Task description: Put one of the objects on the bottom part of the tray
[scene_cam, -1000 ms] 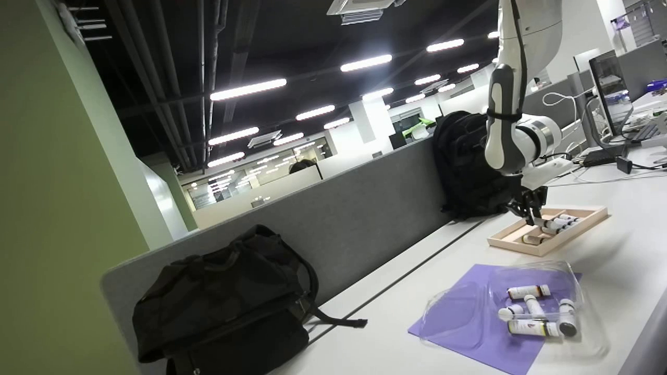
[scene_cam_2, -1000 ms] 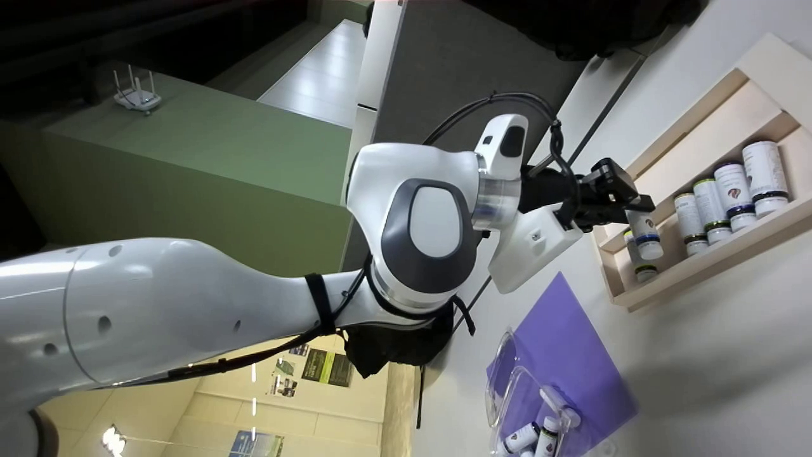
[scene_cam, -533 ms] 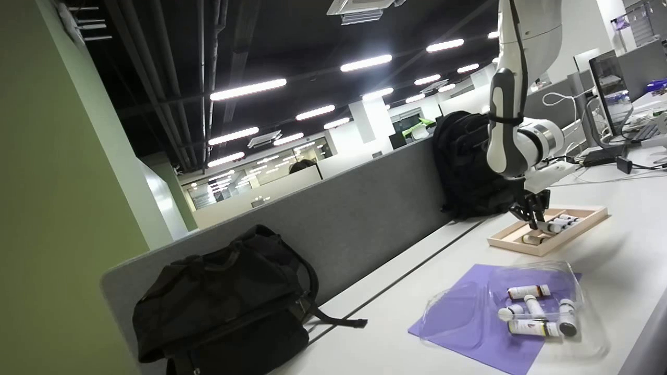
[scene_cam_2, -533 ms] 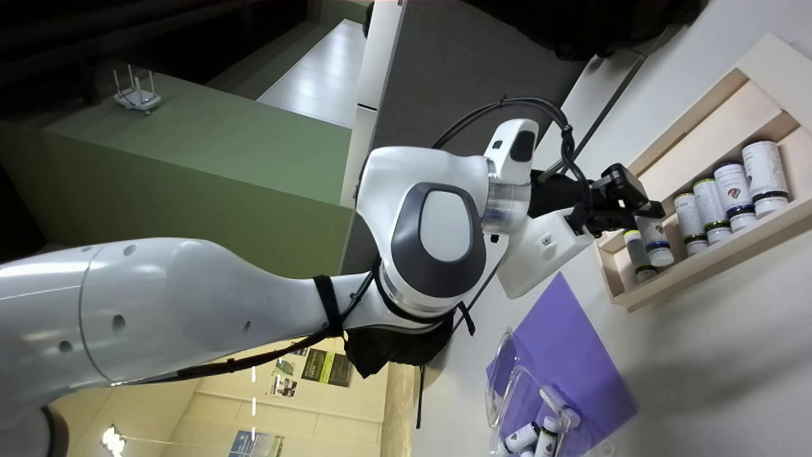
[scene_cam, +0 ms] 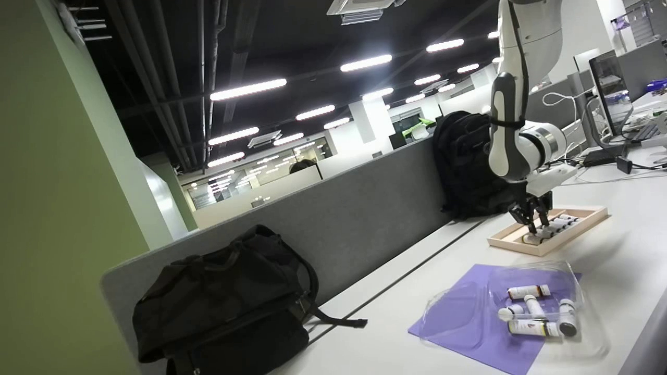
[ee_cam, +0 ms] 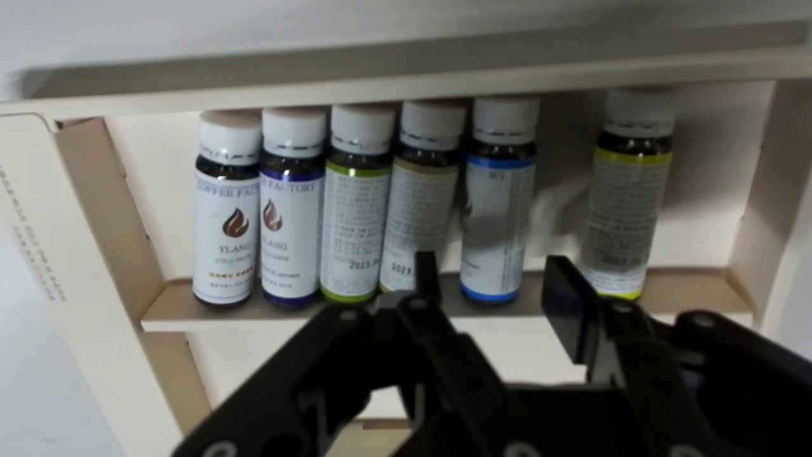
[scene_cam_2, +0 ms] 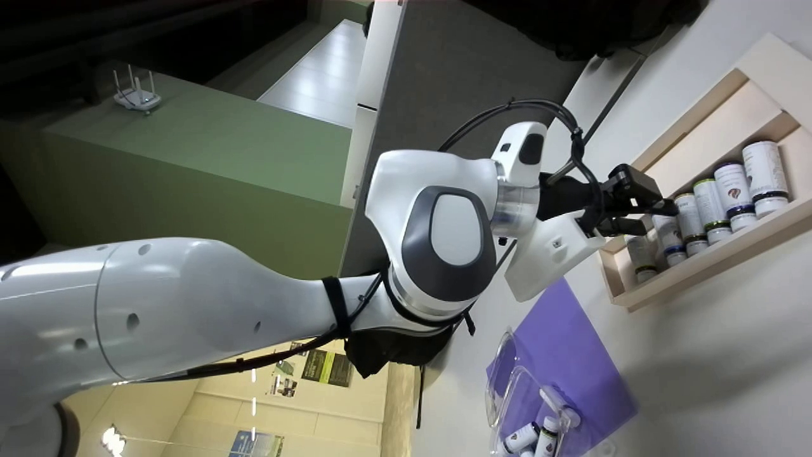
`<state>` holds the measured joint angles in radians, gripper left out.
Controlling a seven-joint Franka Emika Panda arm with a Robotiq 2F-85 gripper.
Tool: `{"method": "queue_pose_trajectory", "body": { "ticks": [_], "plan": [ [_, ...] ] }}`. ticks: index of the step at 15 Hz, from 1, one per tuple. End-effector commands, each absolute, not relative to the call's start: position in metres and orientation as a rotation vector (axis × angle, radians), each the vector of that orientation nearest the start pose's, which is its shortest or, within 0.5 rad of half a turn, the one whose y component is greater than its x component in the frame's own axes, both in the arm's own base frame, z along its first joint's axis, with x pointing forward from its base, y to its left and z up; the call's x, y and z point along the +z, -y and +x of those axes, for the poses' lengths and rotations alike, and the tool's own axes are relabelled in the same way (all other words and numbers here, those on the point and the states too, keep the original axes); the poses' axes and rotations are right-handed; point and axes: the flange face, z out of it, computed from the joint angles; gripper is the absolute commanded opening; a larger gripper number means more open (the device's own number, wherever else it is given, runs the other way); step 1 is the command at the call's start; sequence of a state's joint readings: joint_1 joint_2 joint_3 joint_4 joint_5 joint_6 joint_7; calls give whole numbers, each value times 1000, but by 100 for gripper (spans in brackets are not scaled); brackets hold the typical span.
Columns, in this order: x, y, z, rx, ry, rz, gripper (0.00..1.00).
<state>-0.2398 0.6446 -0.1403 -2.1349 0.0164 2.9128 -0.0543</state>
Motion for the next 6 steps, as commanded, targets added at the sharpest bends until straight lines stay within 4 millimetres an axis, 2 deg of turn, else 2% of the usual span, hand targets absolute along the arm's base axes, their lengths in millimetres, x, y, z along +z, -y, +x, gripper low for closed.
{"method": "queue_pose_trajectory", "body": {
  "ticks": [1, 3, 4, 6],
  "plan": [
    [130, 218, 536, -229, -488, -3210, 85],
    [146, 216, 537, -251, -498, -3211, 96],
    [125, 216, 535, -226, -494, -3205, 78],
    [136, 216, 539, -251, -493, -3205, 91]
  ]
}}
